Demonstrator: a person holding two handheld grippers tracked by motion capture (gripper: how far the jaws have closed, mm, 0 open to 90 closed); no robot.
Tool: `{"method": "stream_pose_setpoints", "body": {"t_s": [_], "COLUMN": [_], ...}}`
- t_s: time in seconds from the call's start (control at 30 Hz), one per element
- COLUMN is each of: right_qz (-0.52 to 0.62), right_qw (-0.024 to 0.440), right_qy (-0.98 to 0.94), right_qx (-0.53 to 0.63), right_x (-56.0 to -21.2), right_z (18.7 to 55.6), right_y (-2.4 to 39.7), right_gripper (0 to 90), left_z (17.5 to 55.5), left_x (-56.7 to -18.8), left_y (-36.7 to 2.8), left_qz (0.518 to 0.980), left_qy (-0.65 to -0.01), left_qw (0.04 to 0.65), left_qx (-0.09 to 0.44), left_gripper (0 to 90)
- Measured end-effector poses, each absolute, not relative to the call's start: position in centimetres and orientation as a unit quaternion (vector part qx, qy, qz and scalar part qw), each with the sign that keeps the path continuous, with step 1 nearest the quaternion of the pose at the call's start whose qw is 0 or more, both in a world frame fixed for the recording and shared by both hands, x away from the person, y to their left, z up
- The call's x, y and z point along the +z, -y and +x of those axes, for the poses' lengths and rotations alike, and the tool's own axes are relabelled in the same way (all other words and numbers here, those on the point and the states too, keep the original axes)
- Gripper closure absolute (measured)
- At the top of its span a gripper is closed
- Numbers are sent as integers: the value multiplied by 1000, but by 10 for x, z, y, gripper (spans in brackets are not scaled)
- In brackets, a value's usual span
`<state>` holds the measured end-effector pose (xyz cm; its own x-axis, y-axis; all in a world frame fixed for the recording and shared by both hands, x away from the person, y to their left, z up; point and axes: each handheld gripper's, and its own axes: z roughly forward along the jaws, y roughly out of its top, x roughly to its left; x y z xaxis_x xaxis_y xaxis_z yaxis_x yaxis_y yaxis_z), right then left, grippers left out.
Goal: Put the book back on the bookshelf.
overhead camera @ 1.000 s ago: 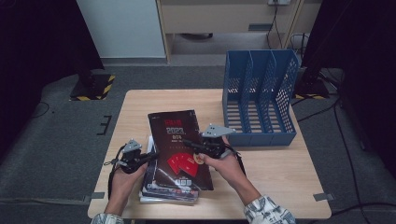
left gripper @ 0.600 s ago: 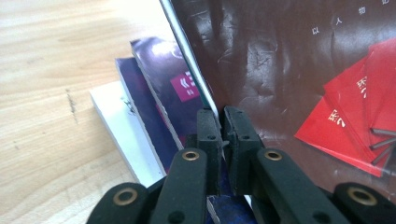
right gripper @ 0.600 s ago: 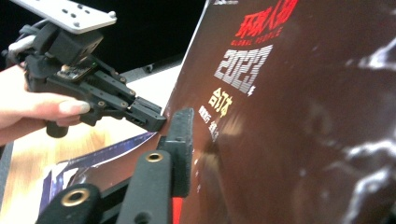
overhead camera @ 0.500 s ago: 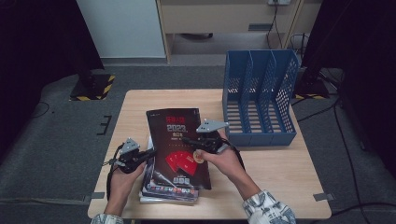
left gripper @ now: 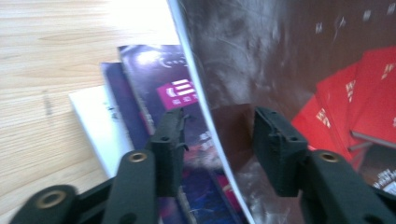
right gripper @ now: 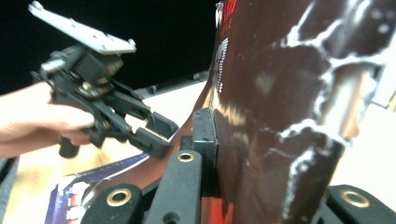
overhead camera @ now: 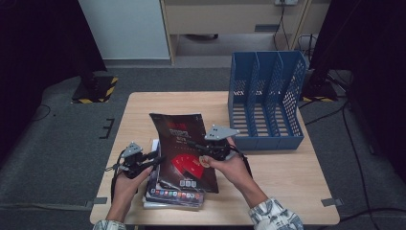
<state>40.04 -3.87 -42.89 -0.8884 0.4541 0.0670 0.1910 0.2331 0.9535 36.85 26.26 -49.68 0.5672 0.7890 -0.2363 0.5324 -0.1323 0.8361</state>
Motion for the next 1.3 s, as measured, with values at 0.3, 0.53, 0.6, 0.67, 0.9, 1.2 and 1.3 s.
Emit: {"method": "stream_pose_setpoints", "body": {"t_s": [0.3,0.53,0.6,0.67,0.9,1.2,1.3], "right_qz": [187,173,172,171,182,200,201], "right_qw": [117,105,103,101,99,101,104], "right_qy": [-746,-721,-720,-721,-722,-726,-719], "right_qx": [628,662,664,664,660,651,657], "right_x": [-419,-415,-415,-416,-419,-408,-397], "right_z": [397,395,394,394,398,402,405], "right_y": [44,49,48,48,48,54,56], "right_gripper": [866,867,867,867,862,802,786], "left_z": [372,372,372,371,367,364,362], "left_x": [-502,-504,-503,-502,-493,-484,-483], "left_y": [-257,-255,-255,-255,-259,-268,-271], "left_qz": [749,757,760,763,752,731,729], "left_qy": [-427,-413,-408,-407,-405,-419,-419], "left_qw": [497,500,500,495,512,528,531], "left_qx": [101,80,79,81,84,107,109], "left_gripper": [319,369,442,485,741,833,846]}}
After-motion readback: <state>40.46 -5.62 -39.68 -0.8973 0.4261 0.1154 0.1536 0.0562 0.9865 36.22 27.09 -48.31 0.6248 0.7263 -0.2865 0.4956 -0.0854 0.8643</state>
